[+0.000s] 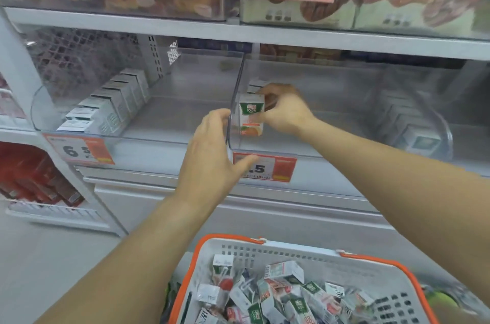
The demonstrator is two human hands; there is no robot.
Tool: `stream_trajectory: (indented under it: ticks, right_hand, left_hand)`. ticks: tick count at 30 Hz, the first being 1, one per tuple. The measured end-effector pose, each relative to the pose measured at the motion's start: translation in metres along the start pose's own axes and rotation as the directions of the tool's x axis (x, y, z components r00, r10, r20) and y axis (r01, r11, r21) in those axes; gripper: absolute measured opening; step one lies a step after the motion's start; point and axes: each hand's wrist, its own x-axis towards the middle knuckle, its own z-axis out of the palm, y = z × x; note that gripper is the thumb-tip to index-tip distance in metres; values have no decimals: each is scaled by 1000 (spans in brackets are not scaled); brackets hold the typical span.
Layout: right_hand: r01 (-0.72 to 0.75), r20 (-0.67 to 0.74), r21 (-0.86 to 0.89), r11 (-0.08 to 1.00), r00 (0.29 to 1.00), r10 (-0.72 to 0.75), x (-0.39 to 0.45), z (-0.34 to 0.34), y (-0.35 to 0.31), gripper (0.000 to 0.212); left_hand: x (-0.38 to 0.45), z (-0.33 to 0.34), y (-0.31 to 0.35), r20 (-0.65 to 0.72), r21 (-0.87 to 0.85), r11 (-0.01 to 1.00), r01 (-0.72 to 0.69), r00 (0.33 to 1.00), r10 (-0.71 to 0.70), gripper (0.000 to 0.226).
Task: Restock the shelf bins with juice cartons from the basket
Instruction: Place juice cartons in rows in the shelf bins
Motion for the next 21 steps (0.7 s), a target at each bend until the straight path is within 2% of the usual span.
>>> stream_trajectory:
  ticks: [4, 6, 14, 18, 21]
  right_hand:
    - [29, -25, -350, 936, 999, -40, 10, 11, 8, 64]
    - [42, -33, -431, 902, 998, -63, 12, 13, 9, 66]
    - [-48, -46, -275, 960, 998, 37, 15, 17, 11, 68]
    - [-91, 24, -253, 963, 995, 100, 8, 3, 11, 75]
    - [-61, -53, -254, 965, 997, 49, -13, -17, 1, 64]
  left_hand:
    - [-1, -1, -2, -1, -36, 999, -28, 1000, 28, 72]
    - [0, -2, -2, 2, -43, 999, -30, 1000, 31, 70]
    - [-1, 2, -4, -9, -27, 998, -58, 998, 57, 70]
    - [-2, 1, -5, -2, -13, 998, -56, 998, 56, 72]
    - [-2, 0, -5, 8, 8, 998, -58, 998, 58, 71]
